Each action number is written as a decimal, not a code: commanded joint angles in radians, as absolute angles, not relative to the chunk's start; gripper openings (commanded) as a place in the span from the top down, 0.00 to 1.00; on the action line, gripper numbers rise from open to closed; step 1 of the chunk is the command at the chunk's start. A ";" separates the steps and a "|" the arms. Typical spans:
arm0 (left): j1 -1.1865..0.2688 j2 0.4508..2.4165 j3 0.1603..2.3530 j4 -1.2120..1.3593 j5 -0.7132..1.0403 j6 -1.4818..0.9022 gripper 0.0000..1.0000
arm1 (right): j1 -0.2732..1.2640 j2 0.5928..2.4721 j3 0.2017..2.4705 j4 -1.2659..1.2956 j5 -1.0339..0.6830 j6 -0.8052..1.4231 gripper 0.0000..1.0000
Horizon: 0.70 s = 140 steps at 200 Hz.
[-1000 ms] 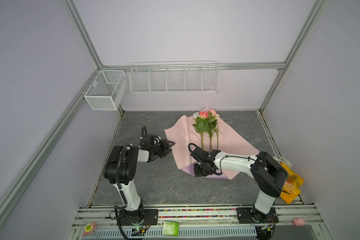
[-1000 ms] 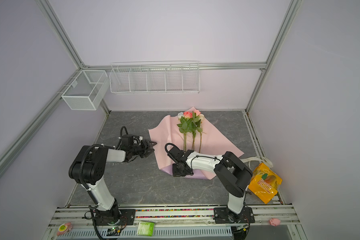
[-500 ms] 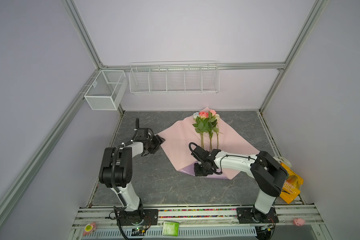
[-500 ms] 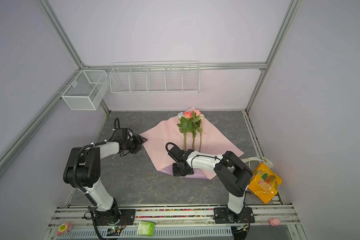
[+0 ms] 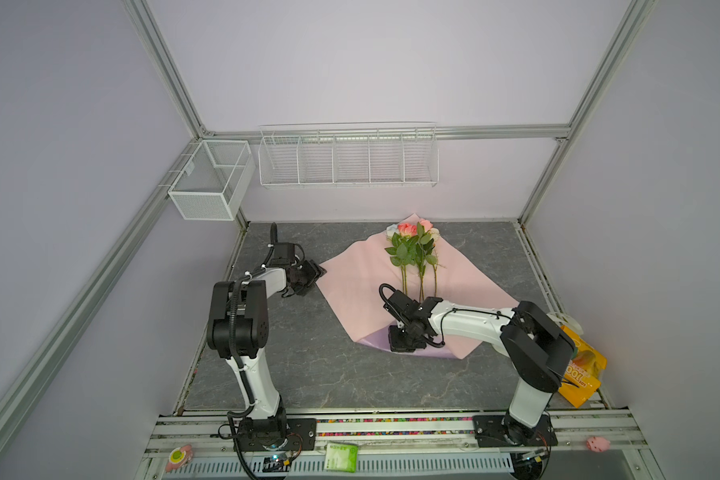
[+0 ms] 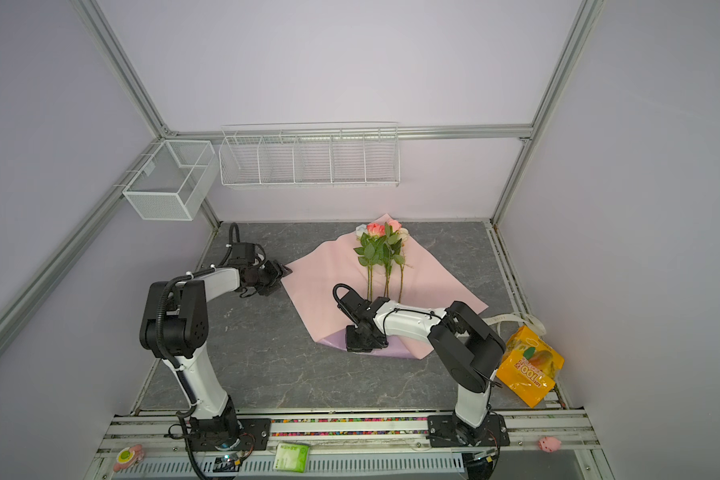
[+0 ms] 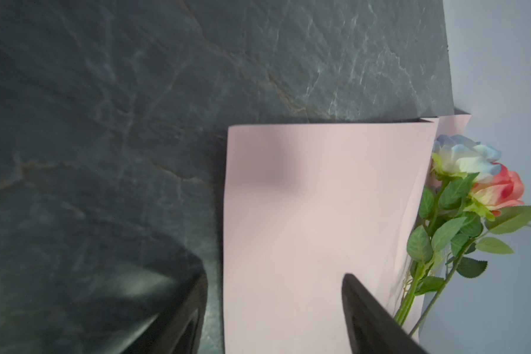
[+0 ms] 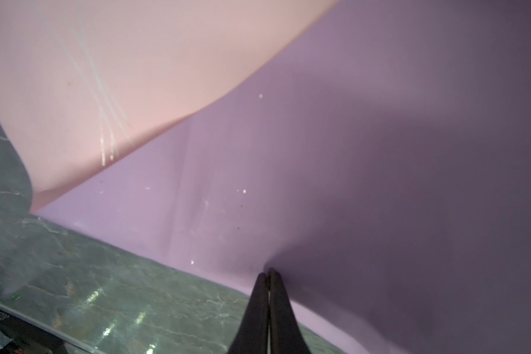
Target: Tie the bouquet of fake flowers
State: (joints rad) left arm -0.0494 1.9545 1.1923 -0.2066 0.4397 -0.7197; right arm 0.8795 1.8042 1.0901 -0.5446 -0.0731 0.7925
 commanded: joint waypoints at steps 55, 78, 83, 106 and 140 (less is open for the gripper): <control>-0.035 2.005 1.147 -0.090 0.586 -0.748 0.37 | 0.859 1.847 1.078 -0.535 -0.038 0.788 0.91; -0.036 1.996 1.107 -0.036 0.623 -0.768 0.39 | 0.858 1.840 1.077 -0.530 -0.040 0.787 0.91; -0.037 1.992 1.100 -0.024 0.631 -0.771 0.39 | 0.858 1.838 1.076 -0.527 -0.040 0.787 0.91; -0.037 1.978 1.062 0.016 0.657 -0.785 0.42 | 0.858 1.833 1.081 -0.523 -0.041 0.788 0.90; -0.040 1.956 1.005 0.059 0.666 -0.804 0.44 | 0.859 1.827 1.084 -0.515 -0.048 0.790 0.90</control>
State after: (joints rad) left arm -0.0364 1.9701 1.0641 0.0547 0.6567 -0.7769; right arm 0.8700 1.8050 1.0901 -0.5262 -0.0792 0.7921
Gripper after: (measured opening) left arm 0.568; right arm 0.096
